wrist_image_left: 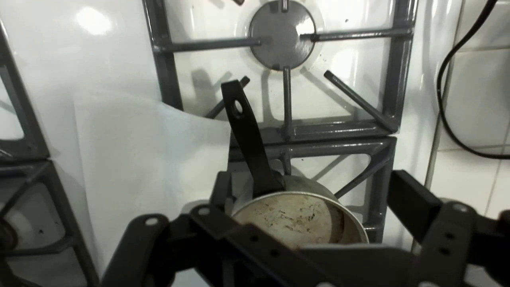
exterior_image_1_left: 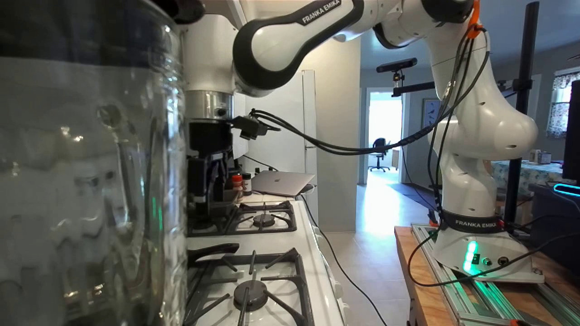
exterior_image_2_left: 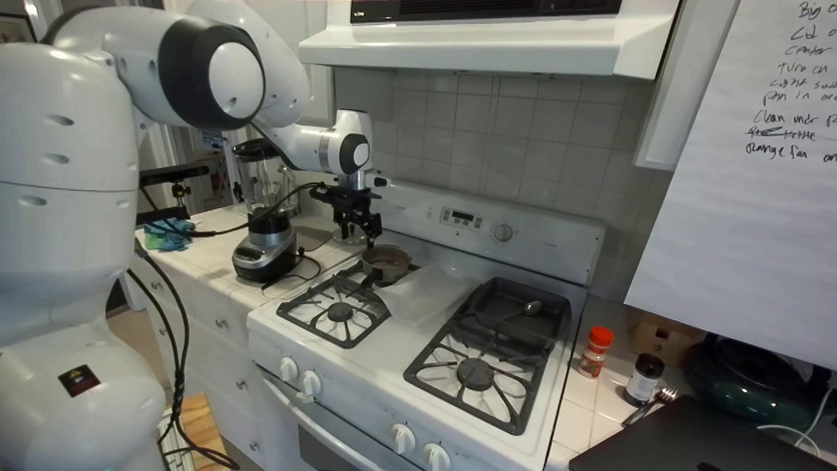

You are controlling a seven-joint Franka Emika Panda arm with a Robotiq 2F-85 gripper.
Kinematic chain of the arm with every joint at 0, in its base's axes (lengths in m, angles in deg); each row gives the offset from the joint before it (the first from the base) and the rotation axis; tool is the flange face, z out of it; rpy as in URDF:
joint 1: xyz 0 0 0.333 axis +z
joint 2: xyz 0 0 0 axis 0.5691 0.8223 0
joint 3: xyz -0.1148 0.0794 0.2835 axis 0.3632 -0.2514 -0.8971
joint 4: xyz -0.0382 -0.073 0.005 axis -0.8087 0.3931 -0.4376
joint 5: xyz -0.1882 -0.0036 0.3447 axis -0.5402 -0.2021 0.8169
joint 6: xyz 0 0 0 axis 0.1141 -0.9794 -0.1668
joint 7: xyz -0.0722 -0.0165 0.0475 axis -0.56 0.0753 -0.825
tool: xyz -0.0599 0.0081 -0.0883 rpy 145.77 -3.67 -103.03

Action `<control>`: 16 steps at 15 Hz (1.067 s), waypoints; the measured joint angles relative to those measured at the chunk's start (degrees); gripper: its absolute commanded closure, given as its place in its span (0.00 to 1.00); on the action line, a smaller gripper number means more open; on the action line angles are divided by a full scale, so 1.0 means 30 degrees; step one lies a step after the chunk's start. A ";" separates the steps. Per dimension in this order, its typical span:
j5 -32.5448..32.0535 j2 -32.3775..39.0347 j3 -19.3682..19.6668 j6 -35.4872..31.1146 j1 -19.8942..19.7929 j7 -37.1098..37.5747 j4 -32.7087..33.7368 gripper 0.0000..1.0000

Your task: Move the pot from the right bottom plate to the left top plate of the stove

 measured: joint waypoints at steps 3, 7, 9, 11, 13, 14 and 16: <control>0.1045 -0.2484 0.0005 -0.0158 -0.0693 -0.0137 -0.2727 0.00; 0.1249 -0.6411 0.0014 0.0380 -0.1405 -0.1307 -0.5813 0.00; 0.1249 -0.8516 0.0033 0.1248 -0.1526 -0.2772 -0.6971 0.00; 0.1165 -1.0559 0.0072 0.1823 -0.1533 -0.4512 -0.8057 0.00; 0.1155 -1.2300 0.0193 0.1923 -0.1512 -0.6694 -0.9132 0.00; 0.1159 -1.2937 0.0286 0.1920 -0.1502 -0.7456 -0.9545 0.00; 0.1159 -1.3612 0.0400 0.1905 -0.1497 -0.8082 -1.0042 0.00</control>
